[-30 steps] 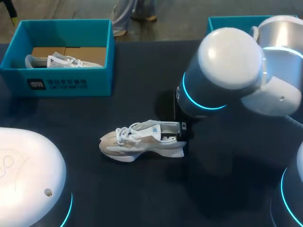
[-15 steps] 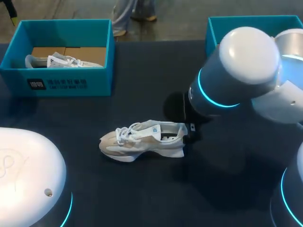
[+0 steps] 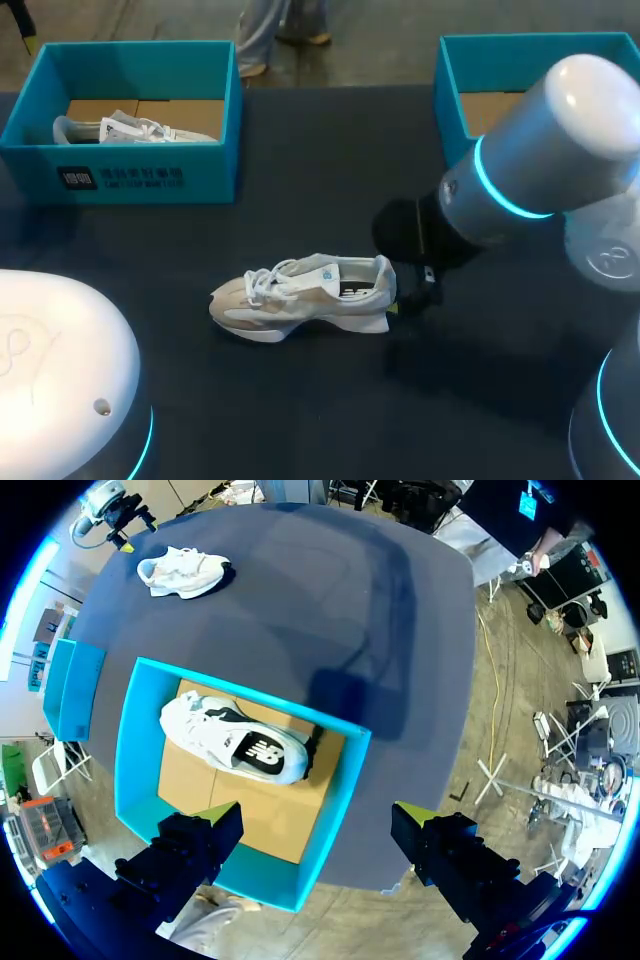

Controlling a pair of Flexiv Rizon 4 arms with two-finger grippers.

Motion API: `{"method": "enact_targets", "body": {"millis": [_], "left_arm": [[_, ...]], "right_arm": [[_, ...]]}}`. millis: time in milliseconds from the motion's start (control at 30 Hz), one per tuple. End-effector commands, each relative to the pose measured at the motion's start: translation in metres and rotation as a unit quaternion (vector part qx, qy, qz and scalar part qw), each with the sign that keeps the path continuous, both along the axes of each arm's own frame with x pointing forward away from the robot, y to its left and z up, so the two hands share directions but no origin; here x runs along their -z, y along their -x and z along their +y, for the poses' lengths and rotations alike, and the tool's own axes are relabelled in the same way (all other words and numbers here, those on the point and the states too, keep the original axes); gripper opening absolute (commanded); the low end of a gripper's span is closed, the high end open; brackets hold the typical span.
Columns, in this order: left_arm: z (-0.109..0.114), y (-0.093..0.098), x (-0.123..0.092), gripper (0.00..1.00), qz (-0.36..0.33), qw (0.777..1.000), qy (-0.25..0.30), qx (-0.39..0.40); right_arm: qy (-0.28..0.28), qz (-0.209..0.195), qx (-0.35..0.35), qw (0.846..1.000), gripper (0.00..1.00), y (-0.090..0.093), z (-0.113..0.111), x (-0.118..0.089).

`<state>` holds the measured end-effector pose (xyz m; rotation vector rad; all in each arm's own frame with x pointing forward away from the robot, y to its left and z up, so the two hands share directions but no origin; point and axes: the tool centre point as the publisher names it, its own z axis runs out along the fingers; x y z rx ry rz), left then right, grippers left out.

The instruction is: Take the shoe out of the shoebox, open the shoe tongue, remove and reinsert the insole, then place the shoe into the shoebox

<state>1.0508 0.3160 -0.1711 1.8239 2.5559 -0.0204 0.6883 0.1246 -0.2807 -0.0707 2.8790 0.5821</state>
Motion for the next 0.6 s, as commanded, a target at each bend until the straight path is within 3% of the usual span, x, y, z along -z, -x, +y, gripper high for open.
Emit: {"method": "enact_targets", "body": {"millis": [33,467,600], "left_arm": [[0.000,0.001,0.000,1.00,0.000,1.000,-0.001,0.001],[0.000,0.001,0.000,1.00,0.000,1.000,-0.001,0.001],[0.000,0.001,0.000,1.00,0.000,1.000,-0.001,0.001]], "right_arm": [[-0.201,0.017,-0.052,0.978,1.00,-0.006,-0.007,0.003],[-0.201,0.017,-0.052,0.978,1.00,-0.006,-0.007,0.003],[-0.189,0.033,-0.050,0.980,1.00,-0.005,-0.022,0.013]]}}
